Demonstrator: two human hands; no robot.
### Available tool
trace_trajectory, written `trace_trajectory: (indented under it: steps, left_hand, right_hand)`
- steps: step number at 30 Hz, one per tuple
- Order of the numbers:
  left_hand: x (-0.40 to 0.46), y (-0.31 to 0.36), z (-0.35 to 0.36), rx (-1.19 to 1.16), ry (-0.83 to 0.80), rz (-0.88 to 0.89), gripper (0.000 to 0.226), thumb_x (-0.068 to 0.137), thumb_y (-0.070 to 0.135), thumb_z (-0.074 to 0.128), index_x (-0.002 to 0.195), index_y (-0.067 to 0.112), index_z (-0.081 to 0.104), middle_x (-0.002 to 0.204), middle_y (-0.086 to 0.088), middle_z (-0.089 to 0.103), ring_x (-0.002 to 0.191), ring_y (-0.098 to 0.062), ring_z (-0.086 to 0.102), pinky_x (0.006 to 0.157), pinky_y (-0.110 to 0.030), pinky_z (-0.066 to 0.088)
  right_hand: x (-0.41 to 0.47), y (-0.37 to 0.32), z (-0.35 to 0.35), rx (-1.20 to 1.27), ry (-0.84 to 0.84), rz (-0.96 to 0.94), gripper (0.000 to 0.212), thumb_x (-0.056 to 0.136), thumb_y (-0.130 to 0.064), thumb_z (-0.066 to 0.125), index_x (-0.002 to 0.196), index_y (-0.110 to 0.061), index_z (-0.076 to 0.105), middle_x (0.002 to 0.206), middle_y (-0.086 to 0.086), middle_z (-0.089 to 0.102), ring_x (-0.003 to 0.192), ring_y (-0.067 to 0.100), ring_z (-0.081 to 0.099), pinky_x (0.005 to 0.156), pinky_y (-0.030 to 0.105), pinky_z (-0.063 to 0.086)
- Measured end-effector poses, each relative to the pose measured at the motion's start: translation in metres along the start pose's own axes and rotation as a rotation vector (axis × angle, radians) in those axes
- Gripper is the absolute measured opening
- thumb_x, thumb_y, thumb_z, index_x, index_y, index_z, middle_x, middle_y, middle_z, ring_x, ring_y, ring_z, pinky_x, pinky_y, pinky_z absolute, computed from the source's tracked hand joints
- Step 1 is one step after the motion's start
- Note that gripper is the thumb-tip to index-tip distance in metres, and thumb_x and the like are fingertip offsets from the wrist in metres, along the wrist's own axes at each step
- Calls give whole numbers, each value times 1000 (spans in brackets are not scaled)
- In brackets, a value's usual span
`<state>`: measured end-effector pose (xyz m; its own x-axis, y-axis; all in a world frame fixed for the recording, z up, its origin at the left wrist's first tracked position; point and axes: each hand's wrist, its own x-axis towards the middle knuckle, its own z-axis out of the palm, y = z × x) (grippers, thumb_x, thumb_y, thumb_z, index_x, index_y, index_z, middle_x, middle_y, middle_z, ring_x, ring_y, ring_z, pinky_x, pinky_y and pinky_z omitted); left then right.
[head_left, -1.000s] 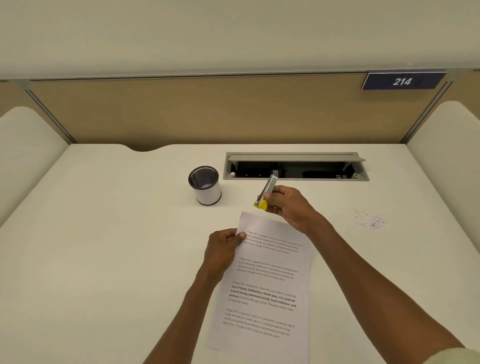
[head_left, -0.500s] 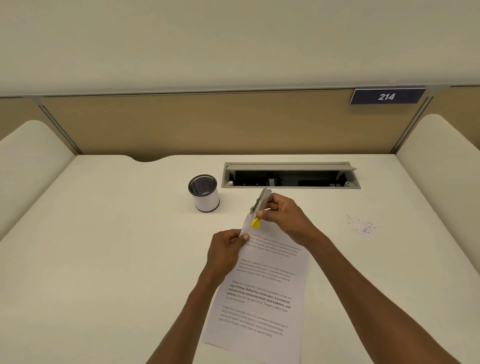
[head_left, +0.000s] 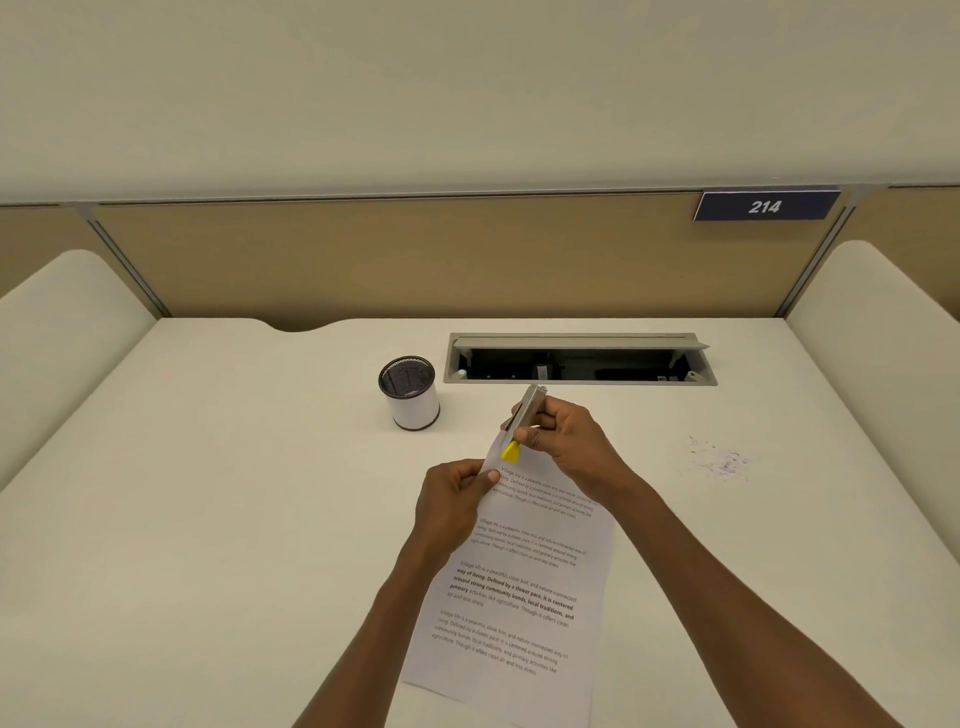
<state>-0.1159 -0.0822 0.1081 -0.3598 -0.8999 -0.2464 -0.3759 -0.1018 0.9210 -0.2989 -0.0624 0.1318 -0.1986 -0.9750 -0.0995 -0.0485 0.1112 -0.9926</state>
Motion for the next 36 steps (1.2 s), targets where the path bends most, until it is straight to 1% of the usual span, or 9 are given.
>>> trace_trajectory:
  steps: [7,13,18,22,25,27,29,32,36]
  left_hand:
    - [0,-1,1,10,12,29,15,98,25,63,98,22,78,83,4,79,73,-20,76,73,-43,60]
    - [-1,-2,1,4,31,51,16,98,24,64,102,19,79,84,4,79,75,-18,76,72,-41,60]
    - [-3,-4,4,7,32,60,16,98,20,63,101,19,79,84,4,79,76,-19,76,72,-41,59]
    - [-5,-5,1,-12,36,51,16,99,21,62,101,20,78,83,3,79,75,-21,76,72,-43,59]
    - [-5,-4,-3,-19,26,45,16,99,21,62,101,20,78,83,4,79,74,-19,76,70,-38,59]
    - [-7,-4,-5,-41,16,25,16,99,19,63,100,20,78,84,3,79,75,-18,76,68,-34,59]
    - [-9,-8,-7,-53,12,5,15,99,19,63,100,21,78,84,3,79,75,-18,76,70,-35,59]
    - [-10,-14,-12,-41,19,-21,15,99,22,62,102,23,76,86,5,79,75,-18,77,74,-42,60]
    - [-9,-25,-21,-93,30,-64,15,100,21,61,105,20,76,88,1,80,79,-21,77,80,-49,61]
  right_hand:
    - [0,-3,2,-25,21,-33,22,86,-5,69,101,-20,66,98,-4,75,92,7,71,75,16,53]
    - [0,-2,4,-73,48,-37,22,86,-2,68,106,-9,67,97,-1,75,86,3,71,70,13,52]
    - [2,4,10,-135,141,-26,20,84,-3,71,103,-9,70,98,1,75,88,9,71,79,25,54]
    - [2,2,7,-60,52,-30,22,82,-4,72,104,-7,69,98,3,76,92,14,72,83,25,56]
    - [0,-2,4,-3,-38,-9,30,83,-5,72,112,-8,66,103,3,75,97,14,71,84,23,56]
    - [1,-3,3,42,-36,2,31,83,-5,73,113,-9,66,104,5,75,97,16,71,83,22,56]
    - [3,-2,1,98,25,15,32,83,-6,73,113,-9,67,103,10,74,97,22,70,83,27,57]
    - [11,-2,-7,106,188,105,31,82,-16,76,111,-8,67,97,11,75,91,28,71,86,40,55]
    - [32,7,-23,-48,433,284,19,78,-23,79,90,-13,68,88,8,71,80,24,67,76,38,56]
